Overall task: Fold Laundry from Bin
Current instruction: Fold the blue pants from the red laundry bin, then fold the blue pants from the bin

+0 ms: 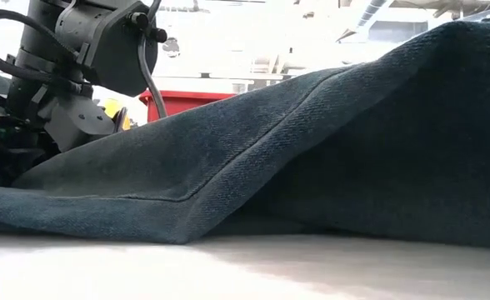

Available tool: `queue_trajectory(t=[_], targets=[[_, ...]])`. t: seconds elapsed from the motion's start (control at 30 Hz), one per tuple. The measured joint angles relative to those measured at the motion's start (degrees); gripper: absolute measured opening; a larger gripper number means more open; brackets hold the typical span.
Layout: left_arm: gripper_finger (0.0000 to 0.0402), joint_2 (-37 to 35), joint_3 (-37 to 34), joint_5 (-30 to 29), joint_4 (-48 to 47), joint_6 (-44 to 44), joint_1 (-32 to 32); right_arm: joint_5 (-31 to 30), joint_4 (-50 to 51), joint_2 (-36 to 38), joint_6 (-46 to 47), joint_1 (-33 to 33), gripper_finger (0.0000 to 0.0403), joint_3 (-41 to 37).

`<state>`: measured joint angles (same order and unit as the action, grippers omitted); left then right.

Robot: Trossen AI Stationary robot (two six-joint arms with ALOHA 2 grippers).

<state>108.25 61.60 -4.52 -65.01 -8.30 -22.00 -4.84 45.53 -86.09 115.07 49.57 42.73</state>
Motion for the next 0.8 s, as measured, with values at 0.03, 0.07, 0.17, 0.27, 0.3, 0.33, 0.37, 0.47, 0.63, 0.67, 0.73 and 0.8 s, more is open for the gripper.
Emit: queue_trajectory(t=[0.03, 0.07, 0.17, 0.27, 0.3, 0.33, 0.37, 0.47, 0.63, 0.67, 0.73, 0.8], targets=[[0.0013, 0.0, 0.0, 0.0, 0.0, -0.3, 0.0, 3.8, -0.4, 0.4, -0.7, 0.2, 0.0013, 0.8], [0.0013, 0.0, 0.0, 0.0, 0.0, -0.4, 0.0, 7.1, -0.4, 0.9, -1.5, 0.5, 0.0015, 1.6], [0.0013, 0.0, 0.0, 0.0, 0.1, -0.8, 0.0, 12.4, 2.8, 3.3, -2.8, 1.5, 0.0026, 5.2], [0.0013, 0.0, 0.0, -0.2, 0.4, -1.0, 0.0, 12.2, 11.3, 4.8, -1.3, 2.8, 0.0025, 10.0], [0.0013, 0.0, 0.0, -0.3, 0.5, -1.0, 0.0, 12.0, 14.9, 5.4, -1.0, 3.1, 0.0021, 12.1], [0.0013, 0.0, 0.0, -0.3, 0.5, -1.0, 0.0, 11.2, 18.0, 5.8, -0.9, 3.4, 0.0017, 14.0], [0.0013, 0.0, 0.0, -0.3, 0.5, -1.0, 0.0, 9.1, 20.0, 6.0, -1.2, 3.5, 0.0014, 15.5], [0.0013, 0.0, 0.0, -0.4, 0.4, 0.2, 0.0, 1.7, 19.0, 6.2, -4.2, 2.7, 0.0013, 16.4], [0.0013, 0.0, 0.0, -0.5, -0.3, 1.4, 0.0, 1.2, 12.4, 3.4, -10.9, -2.6, 0.0013, 12.3], [0.0013, 0.0, 0.0, -0.5, -0.3, 1.4, 0.0, 0.8, 11.8, 2.6, -11.5, -3.5, 0.0014, 11.7], [0.0013, 0.0, 0.1, -0.5, -0.4, 1.3, 0.0, 0.6, 11.6, 1.0, -12.3, -5.0, 0.0014, 10.4], [0.0013, 0.0, 0.4, -0.4, -0.5, 1.2, 0.0, 0.6, 11.4, -0.6, -14.1, -5.9, 0.0014, 8.3]])
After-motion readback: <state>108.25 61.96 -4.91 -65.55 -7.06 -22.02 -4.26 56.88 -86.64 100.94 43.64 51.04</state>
